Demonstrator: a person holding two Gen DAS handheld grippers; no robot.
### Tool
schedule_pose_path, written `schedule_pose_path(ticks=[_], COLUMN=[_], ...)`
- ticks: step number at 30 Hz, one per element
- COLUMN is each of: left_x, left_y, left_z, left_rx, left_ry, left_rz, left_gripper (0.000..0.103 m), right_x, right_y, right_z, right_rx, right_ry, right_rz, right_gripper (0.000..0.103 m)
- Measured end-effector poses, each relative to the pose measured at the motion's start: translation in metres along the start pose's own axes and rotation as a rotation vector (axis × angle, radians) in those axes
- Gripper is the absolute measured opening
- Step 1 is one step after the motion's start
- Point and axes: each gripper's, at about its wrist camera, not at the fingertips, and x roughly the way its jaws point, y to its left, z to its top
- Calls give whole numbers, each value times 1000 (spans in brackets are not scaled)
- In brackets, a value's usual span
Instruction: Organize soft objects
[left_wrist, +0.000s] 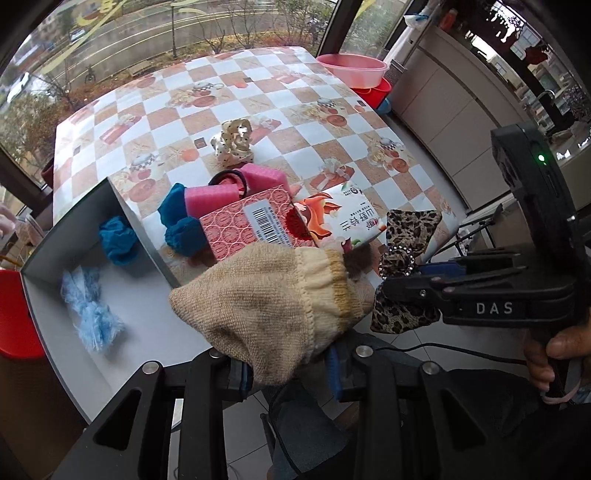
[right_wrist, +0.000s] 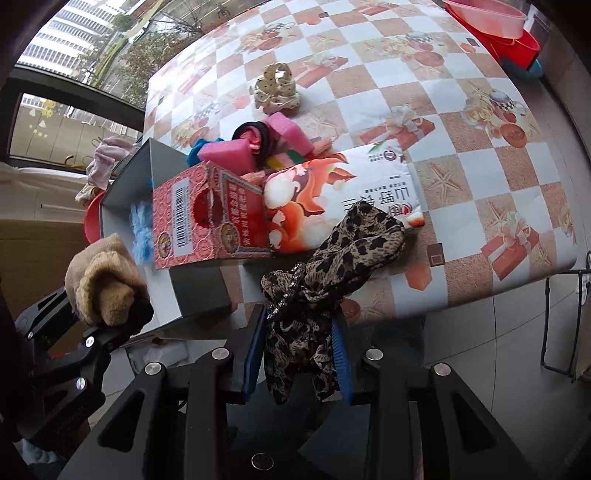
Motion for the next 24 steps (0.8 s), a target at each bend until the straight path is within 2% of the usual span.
schedule_pose_path(ticks=[9, 19, 24], left_x=[-16, -40, -48], left_y=[43, 90, 109], left_z=[-25, -48, -60], left_rx=[-160, -329, -406], left_ry=[-47, -108, -118], left_rz=[33, 87, 123], left_gripper=[33, 33, 33], right_x=[5, -2, 4], right_y=[63, 160, 194], right_z=[-11, -19, -11], right_rx=[-225, -592, -653], right_ry=[14, -9, -6], right_rz=[3, 35, 40], right_gripper=[35, 35, 35])
